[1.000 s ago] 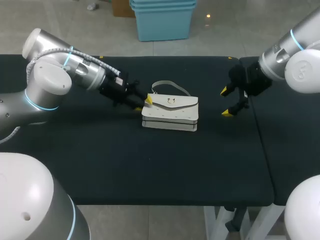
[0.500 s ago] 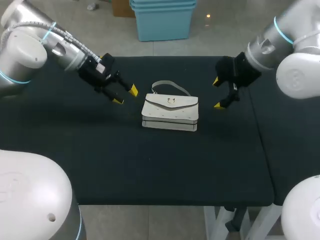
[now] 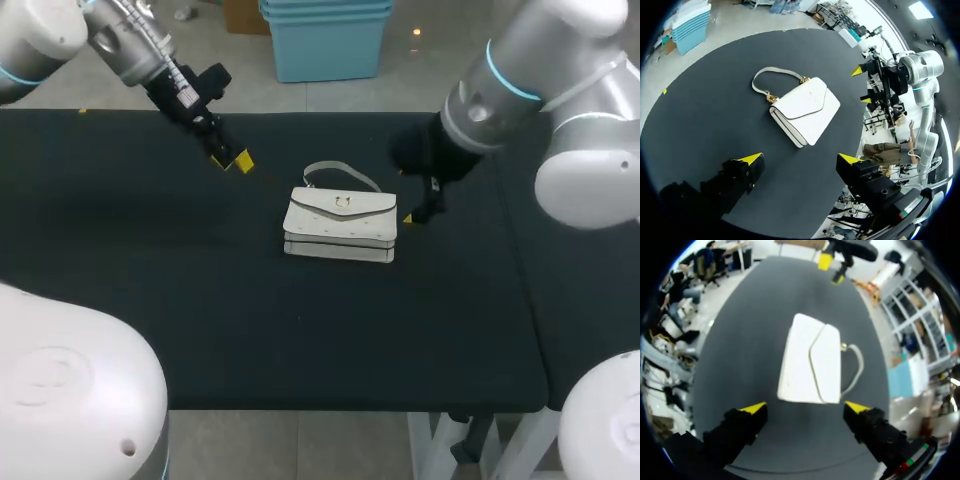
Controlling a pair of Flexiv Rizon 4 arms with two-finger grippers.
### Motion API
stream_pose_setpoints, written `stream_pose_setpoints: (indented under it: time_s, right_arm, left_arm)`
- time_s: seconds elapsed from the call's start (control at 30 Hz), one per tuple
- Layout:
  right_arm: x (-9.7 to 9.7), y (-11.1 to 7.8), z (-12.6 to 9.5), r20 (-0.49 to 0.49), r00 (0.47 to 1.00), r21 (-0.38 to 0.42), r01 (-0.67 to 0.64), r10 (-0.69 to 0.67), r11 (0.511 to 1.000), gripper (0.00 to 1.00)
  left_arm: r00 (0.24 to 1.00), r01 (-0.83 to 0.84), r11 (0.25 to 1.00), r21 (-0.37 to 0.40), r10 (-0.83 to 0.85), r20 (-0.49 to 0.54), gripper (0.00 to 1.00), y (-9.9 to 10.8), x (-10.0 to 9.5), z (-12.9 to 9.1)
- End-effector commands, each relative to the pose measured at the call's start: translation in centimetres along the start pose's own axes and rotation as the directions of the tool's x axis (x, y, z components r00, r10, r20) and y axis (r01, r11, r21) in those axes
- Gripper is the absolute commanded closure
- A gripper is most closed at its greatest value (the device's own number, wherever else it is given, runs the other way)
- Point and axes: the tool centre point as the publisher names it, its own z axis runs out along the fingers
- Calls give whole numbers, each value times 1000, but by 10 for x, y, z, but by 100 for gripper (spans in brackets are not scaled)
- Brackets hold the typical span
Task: Pick up the bag, open it, inspect its contents, close it, and place it on the opposite side
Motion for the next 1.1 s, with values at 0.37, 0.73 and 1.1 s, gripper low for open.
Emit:
stream_pose_setpoints:
  time_s: [0.37,0.73,1.1]
  right_arm:
    - [14,24,23,70,997,89,22,-28,996,0]
    - [20,26,31,109,994,101,3,-14,995,0]
    - [20,26,31,109,994,101,3,-14,995,0]
  left_arm:
    - [972,-214,958,-189,229,58,0,-4,2,-5]
    - [771,-582,790,-192,611,179,0,-3,-12,-1]
    - [669,-681,710,-180,703,241,0,-10,-11,20]
